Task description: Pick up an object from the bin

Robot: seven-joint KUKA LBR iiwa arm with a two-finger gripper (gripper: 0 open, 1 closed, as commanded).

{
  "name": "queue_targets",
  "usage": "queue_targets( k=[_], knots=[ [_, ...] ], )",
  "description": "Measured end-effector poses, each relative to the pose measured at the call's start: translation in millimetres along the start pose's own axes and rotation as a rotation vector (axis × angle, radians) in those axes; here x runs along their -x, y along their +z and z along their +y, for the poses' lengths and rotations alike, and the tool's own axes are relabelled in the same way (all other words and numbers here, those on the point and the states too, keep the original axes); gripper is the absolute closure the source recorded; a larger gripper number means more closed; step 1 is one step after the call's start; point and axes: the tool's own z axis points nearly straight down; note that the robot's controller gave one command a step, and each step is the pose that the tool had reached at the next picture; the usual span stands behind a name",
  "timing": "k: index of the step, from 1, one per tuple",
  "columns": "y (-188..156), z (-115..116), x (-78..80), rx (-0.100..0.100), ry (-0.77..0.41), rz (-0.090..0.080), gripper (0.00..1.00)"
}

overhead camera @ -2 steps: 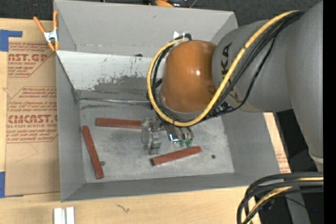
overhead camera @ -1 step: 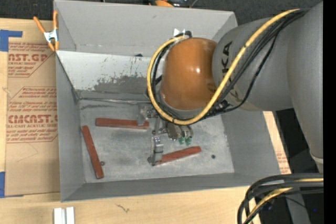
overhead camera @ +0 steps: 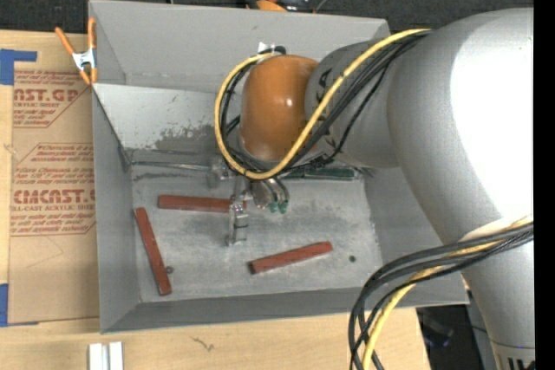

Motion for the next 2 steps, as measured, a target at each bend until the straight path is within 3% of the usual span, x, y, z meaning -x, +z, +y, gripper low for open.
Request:
queue_targets(
  k=[1,2],
  knots=[
    [-5,1,0.4,0.002,0.000,-0.003,1.00],
    [-129,-12,-15.5,0.000,-0.033,-0.010,1.00]
  ],
)
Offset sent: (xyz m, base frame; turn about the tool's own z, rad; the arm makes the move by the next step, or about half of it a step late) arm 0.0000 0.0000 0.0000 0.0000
